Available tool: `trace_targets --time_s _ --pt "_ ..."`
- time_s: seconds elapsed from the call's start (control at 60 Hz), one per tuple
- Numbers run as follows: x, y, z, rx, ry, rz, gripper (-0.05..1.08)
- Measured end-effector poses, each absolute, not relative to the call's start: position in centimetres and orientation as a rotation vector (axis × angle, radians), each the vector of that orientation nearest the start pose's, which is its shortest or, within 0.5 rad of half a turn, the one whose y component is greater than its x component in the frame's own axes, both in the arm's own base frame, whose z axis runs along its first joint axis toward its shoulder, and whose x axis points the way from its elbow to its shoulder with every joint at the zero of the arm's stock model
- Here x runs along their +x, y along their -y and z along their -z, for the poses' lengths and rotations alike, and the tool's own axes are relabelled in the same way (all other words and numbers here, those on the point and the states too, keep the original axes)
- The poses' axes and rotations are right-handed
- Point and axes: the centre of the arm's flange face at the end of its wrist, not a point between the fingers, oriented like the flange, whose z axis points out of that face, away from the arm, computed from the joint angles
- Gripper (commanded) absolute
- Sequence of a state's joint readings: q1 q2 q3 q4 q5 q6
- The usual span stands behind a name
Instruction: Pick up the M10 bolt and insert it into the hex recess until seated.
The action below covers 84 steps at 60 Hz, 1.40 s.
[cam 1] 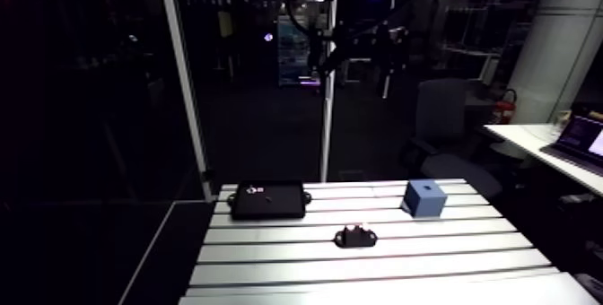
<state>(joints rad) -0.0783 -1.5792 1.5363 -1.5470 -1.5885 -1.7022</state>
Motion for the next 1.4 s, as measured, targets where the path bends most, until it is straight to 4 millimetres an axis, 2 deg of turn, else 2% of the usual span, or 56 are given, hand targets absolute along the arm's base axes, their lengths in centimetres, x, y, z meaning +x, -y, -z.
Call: trace_targets --time_s 0.417,0.633,0.867,1.217,1.4 --pt "-50.1 9.2 -49.9 -0.093 -3.154 -0.046 0.01" --pt "-50.3 8.9 -48.5 -0.128 -3.174 -0.058 0.01" --pt "-50.4 8.3 -45.4 -0.220 -3.219 -0.077 0.01" --pt "-50.0 6.0 -39.3 -0.350 -3.291 -0.126 0.01" --pt "-49.8 5.1 -36.7 -0.388 -3.318 -0.145 0.01"
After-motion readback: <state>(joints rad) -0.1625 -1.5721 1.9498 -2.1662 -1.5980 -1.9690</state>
